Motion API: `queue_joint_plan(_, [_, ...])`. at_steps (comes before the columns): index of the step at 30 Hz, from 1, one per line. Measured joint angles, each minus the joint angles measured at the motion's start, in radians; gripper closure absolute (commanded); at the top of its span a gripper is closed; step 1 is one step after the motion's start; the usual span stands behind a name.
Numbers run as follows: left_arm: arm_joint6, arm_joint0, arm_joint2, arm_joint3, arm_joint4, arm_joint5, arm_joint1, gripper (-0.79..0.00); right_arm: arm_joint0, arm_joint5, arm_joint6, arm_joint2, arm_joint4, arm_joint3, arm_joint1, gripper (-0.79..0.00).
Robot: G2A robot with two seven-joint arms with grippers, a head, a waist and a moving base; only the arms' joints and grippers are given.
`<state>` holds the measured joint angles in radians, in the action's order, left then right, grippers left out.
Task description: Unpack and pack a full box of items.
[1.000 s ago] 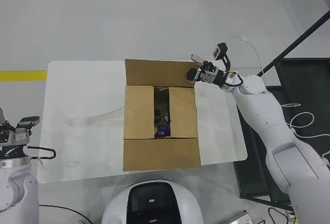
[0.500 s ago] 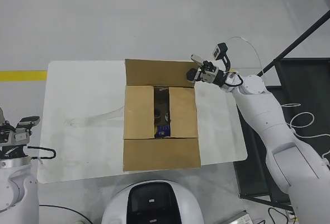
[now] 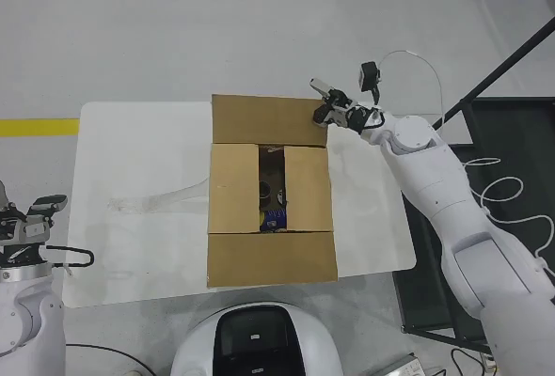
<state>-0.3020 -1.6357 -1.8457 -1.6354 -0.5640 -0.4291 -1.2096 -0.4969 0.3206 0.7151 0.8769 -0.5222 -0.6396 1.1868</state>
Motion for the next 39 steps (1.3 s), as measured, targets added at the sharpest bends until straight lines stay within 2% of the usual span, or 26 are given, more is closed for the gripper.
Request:
queue_joint_plan(5, [0.0,0.0,0.0,0.0,0.0,0.0,0.0,-0.785,0.026,-0.025,-0.065,-0.038,0.018,0.094,0.041,-0.785])
queue_joint_plan(11, [0.0,0.0,0.0,0.0,0.0,0.0,0.0,-0.785,0.054,-0.029,-0.083,-0.073,0.052,0.193,0.082,-0.785])
queue_joint_plan(24, [0.0,0.0,0.0,0.0,0.0,0.0,0.0,-0.785,0.094,0.016,-0.101,-0.085,0.098,0.304,0.133,-0.785])
queue_joint_plan(29, [0.0,0.0,0.0,0.0,0.0,0.0,0.0,-0.785,0.111,0.092,-0.025,-0.039,0.048,0.305,0.123,-0.785])
queue_joint_plan(33, [0.0,0.0,0.0,0.0,0.0,0.0,0.0,-0.785,0.103,0.093,0.08,-0.002,0.009,0.279,0.105,-0.785])
queue_joint_plan(36, [0.0,0.0,0.0,0.0,0.0,0.0,0.0,-0.785,0.065,0.083,0.203,0.033,-0.045,0.223,0.088,-0.785])
queue_joint_plan(39, [0.0,0.0,0.0,0.0,0.0,0.0,0.0,-0.785,0.01,0.085,0.274,0.057,-0.046,0.148,0.066,-0.785])
